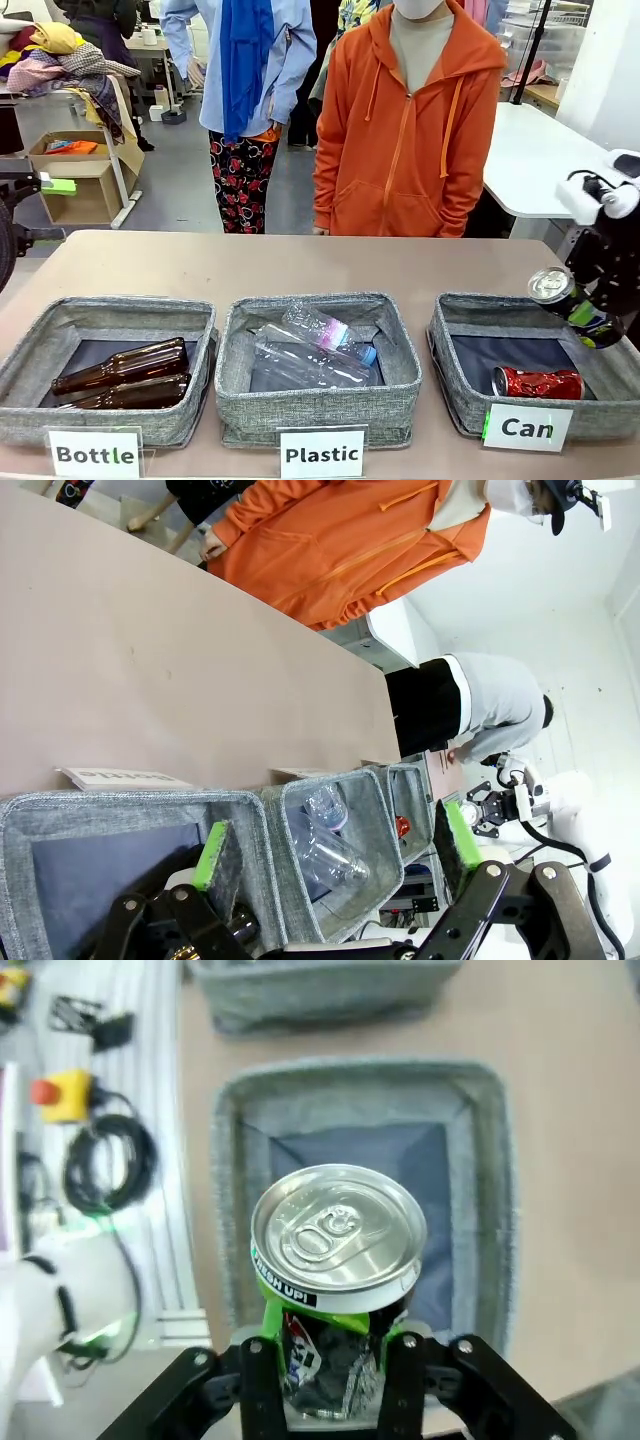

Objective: Sort the can waste into the basket.
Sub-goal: Pick up the can waste from the table and place it in the right Fabric basket.

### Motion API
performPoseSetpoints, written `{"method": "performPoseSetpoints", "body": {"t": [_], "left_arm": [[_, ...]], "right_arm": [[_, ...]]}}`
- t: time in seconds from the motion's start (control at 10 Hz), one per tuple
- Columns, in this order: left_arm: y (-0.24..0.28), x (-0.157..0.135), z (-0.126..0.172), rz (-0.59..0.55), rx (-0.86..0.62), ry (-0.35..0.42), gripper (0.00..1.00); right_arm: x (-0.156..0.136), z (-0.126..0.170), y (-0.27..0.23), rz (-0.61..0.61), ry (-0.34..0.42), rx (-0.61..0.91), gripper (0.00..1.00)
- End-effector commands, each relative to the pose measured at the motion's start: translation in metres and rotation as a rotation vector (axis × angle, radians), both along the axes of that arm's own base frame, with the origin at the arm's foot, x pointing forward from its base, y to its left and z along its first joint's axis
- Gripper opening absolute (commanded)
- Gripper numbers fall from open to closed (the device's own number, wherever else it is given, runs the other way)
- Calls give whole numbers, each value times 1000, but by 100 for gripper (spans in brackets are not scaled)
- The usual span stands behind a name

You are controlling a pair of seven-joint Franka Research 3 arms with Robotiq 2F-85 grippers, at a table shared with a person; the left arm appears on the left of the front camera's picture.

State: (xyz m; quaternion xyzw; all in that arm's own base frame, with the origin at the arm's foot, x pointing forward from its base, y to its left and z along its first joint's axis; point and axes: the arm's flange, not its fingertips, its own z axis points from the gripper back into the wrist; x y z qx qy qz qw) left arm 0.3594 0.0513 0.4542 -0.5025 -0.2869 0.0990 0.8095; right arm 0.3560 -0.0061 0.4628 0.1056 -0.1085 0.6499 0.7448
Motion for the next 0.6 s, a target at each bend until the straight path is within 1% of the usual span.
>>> {"method": "performPoseSetpoints", "body": {"t": [0.0, 0.1, 0.3, 0.4, 0.5], "left_arm": [[2, -3, -1, -15, 9, -5, 100], [2, -3, -1, -15, 9, -5, 100], [2, -3, -1, -15, 9, -5, 100], [2, -3, -1, -15, 9, -5, 100], [2, -3, -1, -15, 9, -5, 100]], "right_arm": [[-1, -8, 4, -107, -43, -100, 5], [5, -9, 4, -117, -45, -104, 5], [5, -13, 6, -106, -36, -102, 5], [5, -14, 5, -109, -28, -108, 59], [5, -16, 3, -104, -23, -112, 95]]}}
